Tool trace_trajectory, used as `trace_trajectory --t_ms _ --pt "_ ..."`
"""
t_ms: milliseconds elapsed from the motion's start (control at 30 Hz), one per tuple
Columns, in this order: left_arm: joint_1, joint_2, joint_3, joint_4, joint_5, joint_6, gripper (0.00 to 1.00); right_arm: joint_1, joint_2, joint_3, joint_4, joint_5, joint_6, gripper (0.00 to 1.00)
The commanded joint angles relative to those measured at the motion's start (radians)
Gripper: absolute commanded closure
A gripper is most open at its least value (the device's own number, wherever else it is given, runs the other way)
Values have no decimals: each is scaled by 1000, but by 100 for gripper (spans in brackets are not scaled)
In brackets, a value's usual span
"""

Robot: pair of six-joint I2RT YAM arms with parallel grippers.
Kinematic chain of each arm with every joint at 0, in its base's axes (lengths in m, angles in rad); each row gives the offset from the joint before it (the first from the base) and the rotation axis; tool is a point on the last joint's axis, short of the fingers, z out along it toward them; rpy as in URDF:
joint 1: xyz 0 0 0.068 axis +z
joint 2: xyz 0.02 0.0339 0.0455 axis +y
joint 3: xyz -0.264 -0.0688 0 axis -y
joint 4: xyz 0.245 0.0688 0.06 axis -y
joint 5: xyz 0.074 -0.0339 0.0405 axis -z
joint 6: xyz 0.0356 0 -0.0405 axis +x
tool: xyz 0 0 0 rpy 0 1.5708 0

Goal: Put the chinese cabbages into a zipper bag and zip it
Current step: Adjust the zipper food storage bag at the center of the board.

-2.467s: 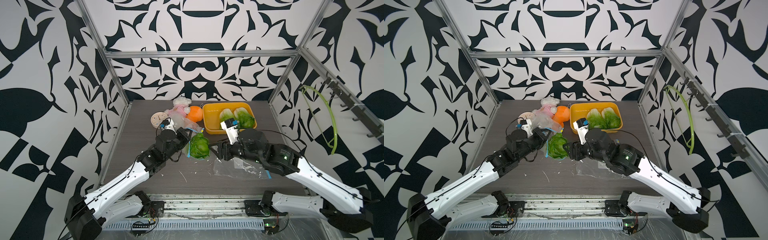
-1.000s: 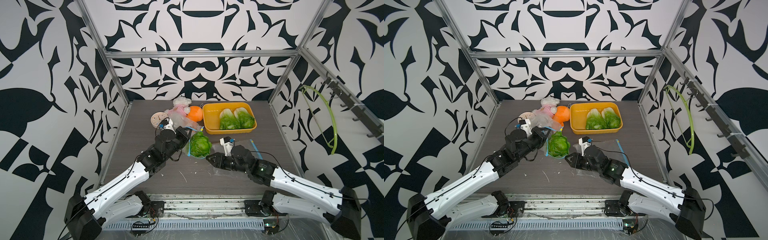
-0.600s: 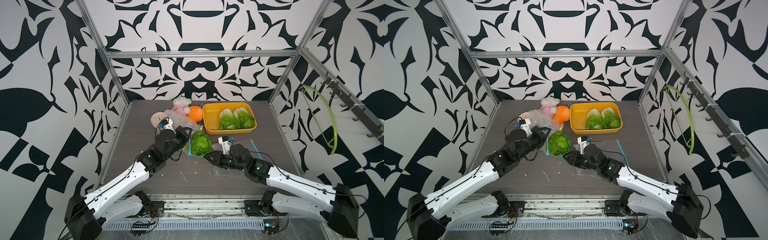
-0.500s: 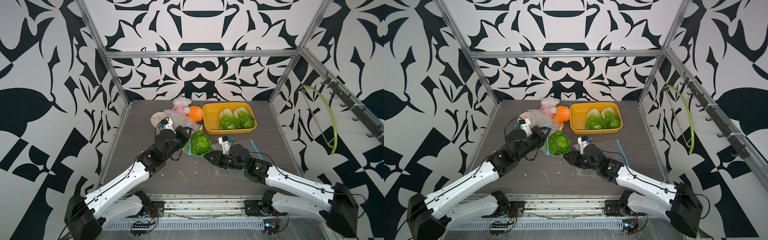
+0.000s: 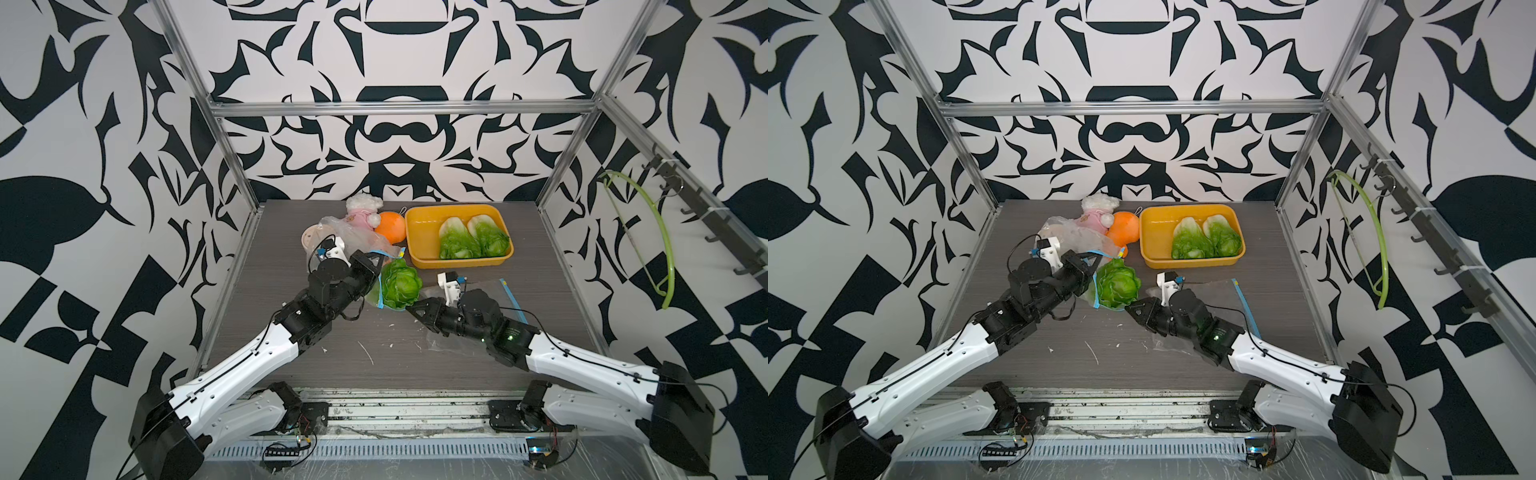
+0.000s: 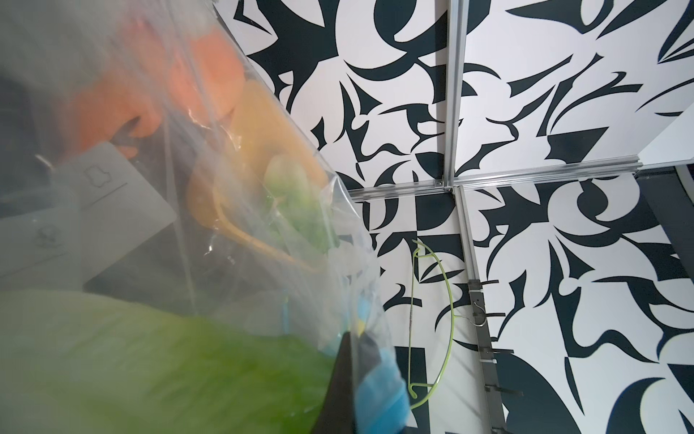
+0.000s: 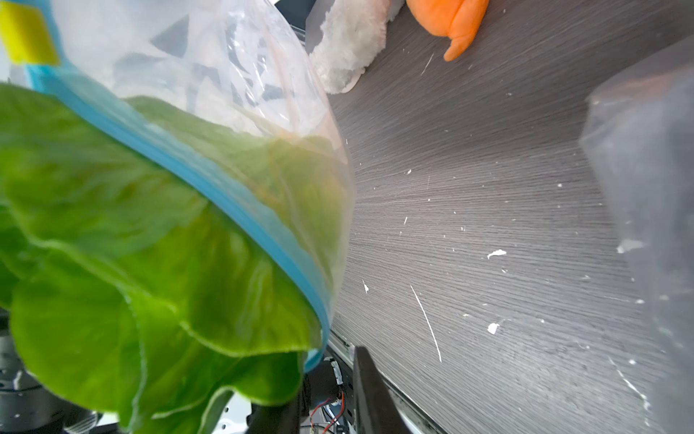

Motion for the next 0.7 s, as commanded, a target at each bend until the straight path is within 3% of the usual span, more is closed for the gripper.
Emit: trace_trajectory --t_ms 0,667 --pt "4 -3 -16 66 30 -39 100 -2 11 -21 157 37 61 75" --pt "3 14 -20 117 62 -101 100 -7 53 16 185 101 70 90"
